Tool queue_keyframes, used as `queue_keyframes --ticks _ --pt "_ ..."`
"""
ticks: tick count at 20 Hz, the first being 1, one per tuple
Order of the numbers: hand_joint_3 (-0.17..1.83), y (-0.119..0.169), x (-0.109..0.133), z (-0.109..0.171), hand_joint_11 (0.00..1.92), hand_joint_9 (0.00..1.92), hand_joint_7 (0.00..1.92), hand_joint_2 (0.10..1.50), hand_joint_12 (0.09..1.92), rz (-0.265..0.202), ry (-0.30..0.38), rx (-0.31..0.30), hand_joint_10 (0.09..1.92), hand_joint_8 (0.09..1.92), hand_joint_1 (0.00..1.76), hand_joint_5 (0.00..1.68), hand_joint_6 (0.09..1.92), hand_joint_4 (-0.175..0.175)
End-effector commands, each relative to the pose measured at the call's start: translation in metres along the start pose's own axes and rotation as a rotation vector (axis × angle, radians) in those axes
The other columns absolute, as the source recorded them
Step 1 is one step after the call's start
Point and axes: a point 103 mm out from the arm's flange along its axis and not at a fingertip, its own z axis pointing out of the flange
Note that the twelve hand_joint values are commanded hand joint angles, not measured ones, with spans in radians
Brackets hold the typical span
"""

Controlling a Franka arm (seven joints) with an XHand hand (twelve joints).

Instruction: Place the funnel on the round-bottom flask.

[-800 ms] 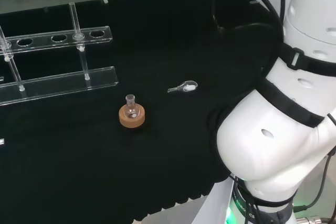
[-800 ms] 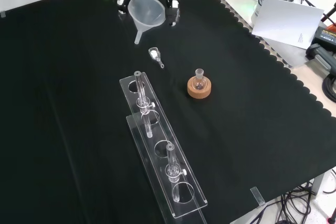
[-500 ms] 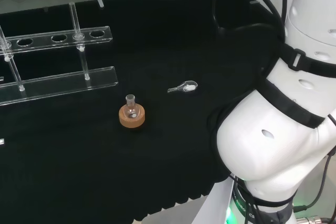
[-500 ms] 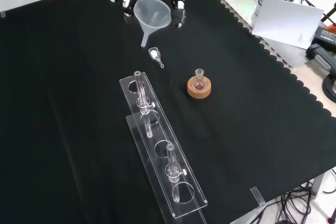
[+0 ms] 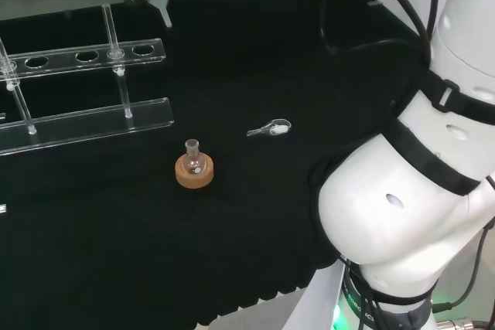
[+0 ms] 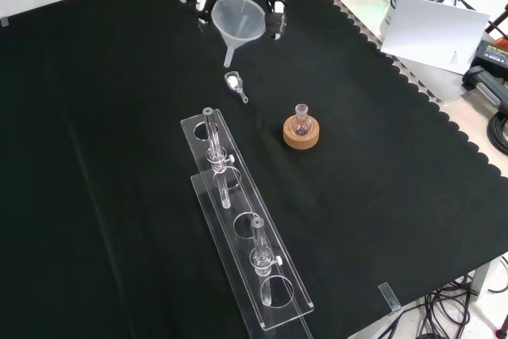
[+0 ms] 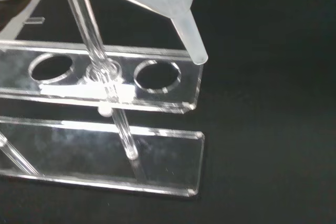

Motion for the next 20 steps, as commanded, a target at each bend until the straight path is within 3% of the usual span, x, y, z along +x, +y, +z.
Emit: queue_keyframes --ticks 1,4,9,20 --pt "0.71 -0.021 -0.024 0.019 0.06 1.25 1.46 0.67 1.59 0.021 0.017 0.045 0.16 0.63 1.08 1.17 0.87 0.175" --pt "0.72 -0.027 -0.025 0.033 0.06 1.25 1.46 0.67 1.59 0.028 0.010 0.068 0.16 0.63 1.08 1.17 0.87 0.175" --pt "0.72 -0.039 -0.036 0.052 0.06 1.25 1.46 0.67 1.59 0.053 0.076 0.096 0.16 0.63 1.08 1.16 0.88 0.175" --pt "0.71 -0.067 -0.028 0.100 0.05 1.25 1.46 0.68 1.59 0.043 0.195 0.121 0.15 0.63 1.08 1.16 0.88 0.175"
